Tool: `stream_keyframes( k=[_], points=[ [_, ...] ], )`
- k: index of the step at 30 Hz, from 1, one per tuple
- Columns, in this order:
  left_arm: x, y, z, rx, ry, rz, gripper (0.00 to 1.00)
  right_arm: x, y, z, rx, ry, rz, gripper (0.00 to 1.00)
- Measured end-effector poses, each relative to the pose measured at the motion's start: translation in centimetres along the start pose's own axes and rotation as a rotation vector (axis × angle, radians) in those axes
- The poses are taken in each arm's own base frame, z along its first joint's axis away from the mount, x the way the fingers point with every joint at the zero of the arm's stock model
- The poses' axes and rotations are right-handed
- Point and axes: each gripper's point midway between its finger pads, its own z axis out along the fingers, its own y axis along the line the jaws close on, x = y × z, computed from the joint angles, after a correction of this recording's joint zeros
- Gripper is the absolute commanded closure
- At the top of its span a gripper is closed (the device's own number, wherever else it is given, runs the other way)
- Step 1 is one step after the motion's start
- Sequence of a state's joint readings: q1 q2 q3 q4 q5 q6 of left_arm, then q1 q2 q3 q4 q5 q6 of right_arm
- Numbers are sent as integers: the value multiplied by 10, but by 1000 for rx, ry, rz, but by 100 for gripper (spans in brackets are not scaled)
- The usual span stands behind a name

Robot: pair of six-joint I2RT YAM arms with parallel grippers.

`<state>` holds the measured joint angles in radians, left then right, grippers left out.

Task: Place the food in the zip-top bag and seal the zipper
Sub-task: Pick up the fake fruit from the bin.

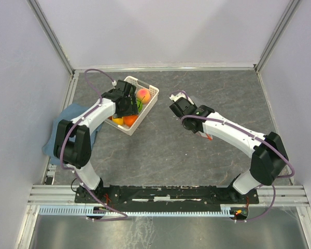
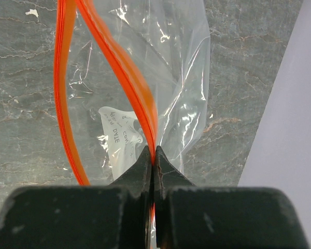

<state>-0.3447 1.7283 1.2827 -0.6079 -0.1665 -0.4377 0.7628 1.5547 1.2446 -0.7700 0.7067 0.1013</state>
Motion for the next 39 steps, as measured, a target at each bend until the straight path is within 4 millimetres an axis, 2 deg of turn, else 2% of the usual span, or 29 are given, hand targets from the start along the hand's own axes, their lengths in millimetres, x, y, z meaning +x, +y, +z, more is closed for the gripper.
stream_keyframes(
  k=[6,23,32,39],
  points=[
    [5,-3,11,4,36,12,13,-3,1,-1,-11,-11,10,99],
    [3,-13,25,49,61,3,9,-1,8,2,-35,-12,10,99],
    [4,-14,23,61,69,-1,9,-1,8,2,-36,-12,10,99],
    [2,-13,10,67,65,2,7,-1,9,2,-38,-15,12,99]
  ],
)
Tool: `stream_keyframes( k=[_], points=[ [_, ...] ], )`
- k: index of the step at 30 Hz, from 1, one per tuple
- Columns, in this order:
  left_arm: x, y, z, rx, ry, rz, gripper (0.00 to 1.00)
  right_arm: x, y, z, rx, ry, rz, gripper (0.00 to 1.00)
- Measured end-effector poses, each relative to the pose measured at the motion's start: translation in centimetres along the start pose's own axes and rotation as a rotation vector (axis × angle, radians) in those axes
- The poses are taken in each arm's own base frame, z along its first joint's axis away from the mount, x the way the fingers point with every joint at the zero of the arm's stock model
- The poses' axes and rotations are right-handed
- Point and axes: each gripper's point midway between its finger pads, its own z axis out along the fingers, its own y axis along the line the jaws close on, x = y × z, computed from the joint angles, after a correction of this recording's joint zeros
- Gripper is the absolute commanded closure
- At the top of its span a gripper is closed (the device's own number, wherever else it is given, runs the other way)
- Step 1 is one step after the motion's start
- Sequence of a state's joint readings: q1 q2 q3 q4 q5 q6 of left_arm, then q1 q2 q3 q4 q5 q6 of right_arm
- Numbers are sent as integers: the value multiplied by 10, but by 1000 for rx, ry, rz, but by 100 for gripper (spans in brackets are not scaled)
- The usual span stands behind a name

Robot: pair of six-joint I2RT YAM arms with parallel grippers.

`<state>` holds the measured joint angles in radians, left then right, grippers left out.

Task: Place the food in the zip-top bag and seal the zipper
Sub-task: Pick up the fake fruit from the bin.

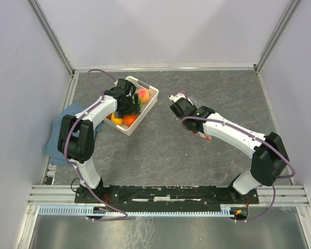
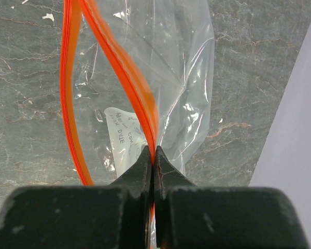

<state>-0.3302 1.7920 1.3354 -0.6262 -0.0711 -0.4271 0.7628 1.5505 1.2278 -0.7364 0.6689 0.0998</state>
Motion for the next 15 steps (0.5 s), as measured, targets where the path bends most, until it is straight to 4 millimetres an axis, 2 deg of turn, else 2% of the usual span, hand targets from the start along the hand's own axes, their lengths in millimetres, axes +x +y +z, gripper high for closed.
stream_keyframes(
  k=[6,11,15],
  points=[
    [-1,7,-9,-9,17,72,3,0,2,1,-7,-4,2,98],
    [-11,8,-18,-9,22,179,1,2,4,2,-13,-4,3,98],
    [-17,9,-14,-11,36,227,1,3,4,2,-16,-7,5,98]
  ],
)
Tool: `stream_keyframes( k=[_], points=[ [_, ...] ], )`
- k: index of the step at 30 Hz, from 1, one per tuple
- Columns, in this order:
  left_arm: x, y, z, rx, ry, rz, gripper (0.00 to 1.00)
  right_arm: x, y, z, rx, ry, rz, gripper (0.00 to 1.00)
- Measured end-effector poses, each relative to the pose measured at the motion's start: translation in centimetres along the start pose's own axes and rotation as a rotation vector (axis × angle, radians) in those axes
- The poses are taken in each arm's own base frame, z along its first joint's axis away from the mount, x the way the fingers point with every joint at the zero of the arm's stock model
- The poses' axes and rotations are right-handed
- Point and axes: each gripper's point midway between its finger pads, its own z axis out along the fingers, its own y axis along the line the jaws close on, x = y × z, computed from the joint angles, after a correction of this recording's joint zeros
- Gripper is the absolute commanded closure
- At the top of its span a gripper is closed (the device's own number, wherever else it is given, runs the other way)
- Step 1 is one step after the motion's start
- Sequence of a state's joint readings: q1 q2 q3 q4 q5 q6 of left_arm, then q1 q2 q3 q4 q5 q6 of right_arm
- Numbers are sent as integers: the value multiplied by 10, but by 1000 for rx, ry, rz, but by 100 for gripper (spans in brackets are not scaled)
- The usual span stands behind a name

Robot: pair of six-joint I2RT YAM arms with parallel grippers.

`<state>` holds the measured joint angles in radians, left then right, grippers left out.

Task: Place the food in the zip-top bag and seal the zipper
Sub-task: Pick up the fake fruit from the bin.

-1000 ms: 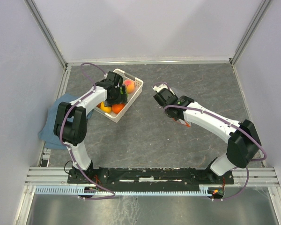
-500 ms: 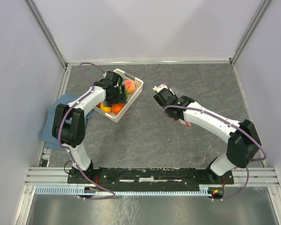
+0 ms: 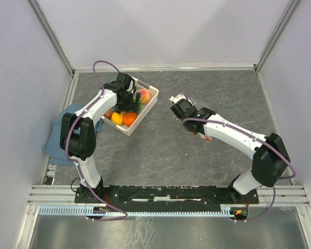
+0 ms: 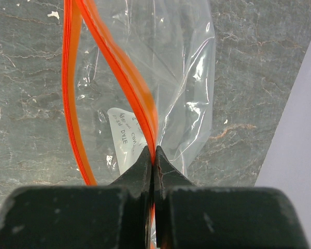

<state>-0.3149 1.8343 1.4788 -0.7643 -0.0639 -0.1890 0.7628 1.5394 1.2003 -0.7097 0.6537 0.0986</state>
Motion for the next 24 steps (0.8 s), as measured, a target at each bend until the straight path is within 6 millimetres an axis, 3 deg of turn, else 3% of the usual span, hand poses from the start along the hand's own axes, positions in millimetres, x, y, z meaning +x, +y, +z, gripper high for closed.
stream_keyframes(
  k=[6,14,24],
  points=[
    [7,-3,12,29,52,19,1,1,0,0,0,-1,1,98],
    [-18,-9,7,46,-6,18,0,2,1,1,-2,-4,0,98],
    [-37,-13,31,56,-19,62,0,2,2,1,-11,-8,-5,98]
  ],
)
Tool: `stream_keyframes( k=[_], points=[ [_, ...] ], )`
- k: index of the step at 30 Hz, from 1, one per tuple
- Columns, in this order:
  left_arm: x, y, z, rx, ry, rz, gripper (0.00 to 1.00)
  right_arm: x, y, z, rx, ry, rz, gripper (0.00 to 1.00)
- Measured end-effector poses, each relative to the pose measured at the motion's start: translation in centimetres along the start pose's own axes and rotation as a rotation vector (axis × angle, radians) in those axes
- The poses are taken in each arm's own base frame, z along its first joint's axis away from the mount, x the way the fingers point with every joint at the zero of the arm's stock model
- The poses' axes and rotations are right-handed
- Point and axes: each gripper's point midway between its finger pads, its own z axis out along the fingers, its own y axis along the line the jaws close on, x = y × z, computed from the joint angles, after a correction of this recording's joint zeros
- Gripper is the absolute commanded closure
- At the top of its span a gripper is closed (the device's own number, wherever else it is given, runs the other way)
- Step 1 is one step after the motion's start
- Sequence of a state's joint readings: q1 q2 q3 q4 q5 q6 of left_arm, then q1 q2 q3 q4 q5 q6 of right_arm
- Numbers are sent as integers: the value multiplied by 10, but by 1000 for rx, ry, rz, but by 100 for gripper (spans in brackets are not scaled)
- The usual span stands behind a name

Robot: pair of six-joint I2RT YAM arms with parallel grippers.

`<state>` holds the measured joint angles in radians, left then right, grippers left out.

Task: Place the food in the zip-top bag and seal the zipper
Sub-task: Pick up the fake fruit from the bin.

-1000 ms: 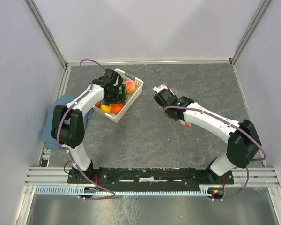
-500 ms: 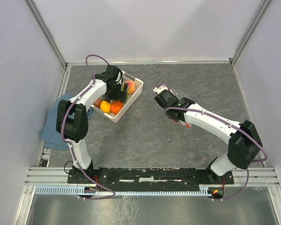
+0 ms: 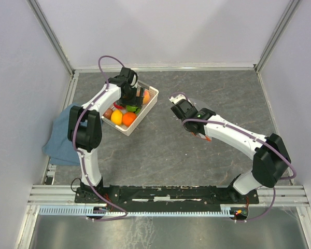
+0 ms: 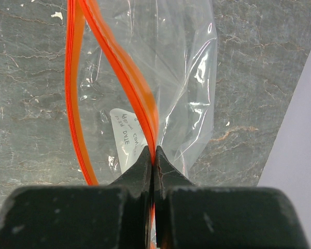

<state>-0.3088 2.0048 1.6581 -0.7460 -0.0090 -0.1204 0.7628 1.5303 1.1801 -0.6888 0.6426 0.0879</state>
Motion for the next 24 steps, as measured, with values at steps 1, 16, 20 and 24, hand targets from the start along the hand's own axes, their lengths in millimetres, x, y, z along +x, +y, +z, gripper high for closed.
stream_keyframes(
  k=[1,16,20,24],
  points=[
    [0,0,1,1,-1,16,0,0,0,0,-2,0,0,98],
    [-10,-4,28,33,-1,74,0,0,3,0,-16,0,-7,97],
    [-7,-5,37,41,13,77,0,1,4,1,-19,0,-7,97],
    [-7,-6,40,44,18,76,3,1,4,1,-19,-1,-7,97]
  ],
)
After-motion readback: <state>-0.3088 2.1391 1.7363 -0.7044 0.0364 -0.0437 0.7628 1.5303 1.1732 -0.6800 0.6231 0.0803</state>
